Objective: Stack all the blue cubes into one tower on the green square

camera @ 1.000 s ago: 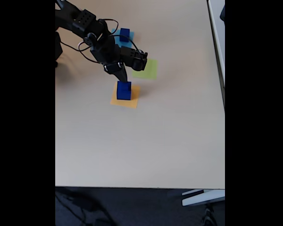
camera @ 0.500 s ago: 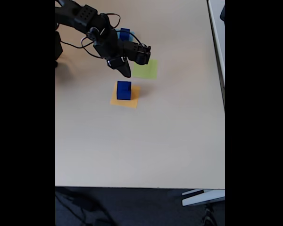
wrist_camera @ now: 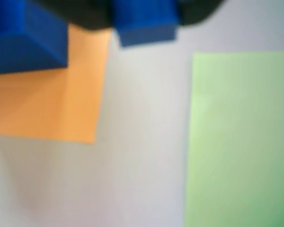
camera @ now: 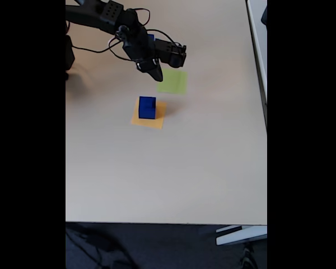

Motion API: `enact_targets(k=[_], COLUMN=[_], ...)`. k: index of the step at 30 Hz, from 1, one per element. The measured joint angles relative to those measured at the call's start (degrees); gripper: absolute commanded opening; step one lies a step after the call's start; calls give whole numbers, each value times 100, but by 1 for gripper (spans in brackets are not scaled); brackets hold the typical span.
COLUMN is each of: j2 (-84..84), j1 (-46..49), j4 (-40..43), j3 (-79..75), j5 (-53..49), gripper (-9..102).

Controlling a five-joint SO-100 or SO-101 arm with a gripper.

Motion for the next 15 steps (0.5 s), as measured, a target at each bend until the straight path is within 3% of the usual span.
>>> enact_targets(k=[15], j2=[-1028], j1=[-475], j4=[-211], j3=[-615], j5=[176], gripper=[0])
